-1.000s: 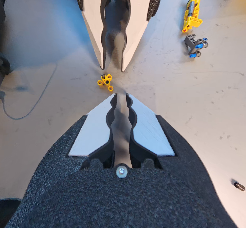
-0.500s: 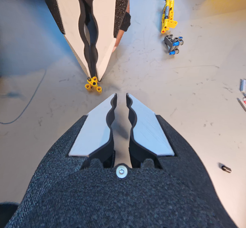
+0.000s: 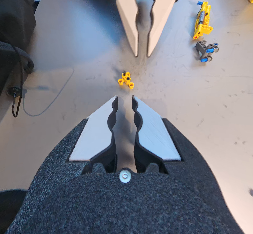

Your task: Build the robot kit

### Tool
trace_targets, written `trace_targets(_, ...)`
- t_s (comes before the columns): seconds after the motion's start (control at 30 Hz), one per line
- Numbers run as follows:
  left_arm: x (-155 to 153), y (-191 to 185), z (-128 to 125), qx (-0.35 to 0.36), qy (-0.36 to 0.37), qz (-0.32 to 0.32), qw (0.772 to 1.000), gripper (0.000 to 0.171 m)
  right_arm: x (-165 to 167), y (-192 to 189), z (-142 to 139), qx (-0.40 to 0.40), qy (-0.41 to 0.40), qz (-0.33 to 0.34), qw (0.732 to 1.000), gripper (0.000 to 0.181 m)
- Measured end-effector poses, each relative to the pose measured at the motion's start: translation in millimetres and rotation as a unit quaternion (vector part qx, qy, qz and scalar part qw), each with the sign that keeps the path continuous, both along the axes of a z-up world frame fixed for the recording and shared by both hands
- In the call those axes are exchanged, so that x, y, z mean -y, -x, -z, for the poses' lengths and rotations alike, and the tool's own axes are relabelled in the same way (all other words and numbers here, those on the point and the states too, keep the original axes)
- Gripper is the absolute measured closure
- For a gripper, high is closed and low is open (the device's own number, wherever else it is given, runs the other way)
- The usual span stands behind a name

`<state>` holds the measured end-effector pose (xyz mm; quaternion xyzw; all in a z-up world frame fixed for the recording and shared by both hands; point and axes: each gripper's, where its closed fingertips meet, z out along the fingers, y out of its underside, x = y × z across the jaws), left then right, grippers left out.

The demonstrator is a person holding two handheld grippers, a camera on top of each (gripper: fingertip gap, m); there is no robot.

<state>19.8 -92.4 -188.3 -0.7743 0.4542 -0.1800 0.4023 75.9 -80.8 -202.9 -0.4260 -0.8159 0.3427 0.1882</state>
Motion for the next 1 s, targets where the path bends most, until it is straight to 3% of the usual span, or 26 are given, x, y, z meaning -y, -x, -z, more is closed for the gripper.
trace_targets(0.2, -20.9, 69.9, -8.0, -0.053, -0.041, -0.097, 0.993, 0.148, 6.2, 24.4, 2.3, -0.015, -0.002, -0.012, 1.0, 0.16)
trace_targets(0.33, -32.1, 107.7, -16.9, -0.004, -0.045, -0.148, 0.988, 0.13, 14.7, 28.4, 2.8, 0.004, 0.009, -0.023, 1.0, 0.164)
trace_targets(0.43, -42.0, 126.2, -4.9, -0.015, -0.029, -0.158, 0.987, 0.125, 17.2, 26.2, 3.9, 0.009, 0.002, -0.022, 1.0, 0.173)
trace_targets(0.67, -62.0, 101.2, 3.1, -0.021, 0.012, -0.11, 0.994, 0.138, -10.2, 27.0, 4.1, 0.018, -0.012, 0.056, 0.998, 0.174)
trace_targets(0.83, -69.1, 82.2, 18.3, -0.073, 0.038, -0.076, 0.994, 0.149, -35.0, 23.8, 4.1, 0.017, -0.013, 0.115, 0.993, 0.174)
trace_targets(1.0, -71.0, 78.1, 23.5, -0.118, 0.01, -0.076, 0.99, 0.162, -42.2, 19.6, 4.2, 0.015, -0.002, 0.138, 0.99, 0.174)
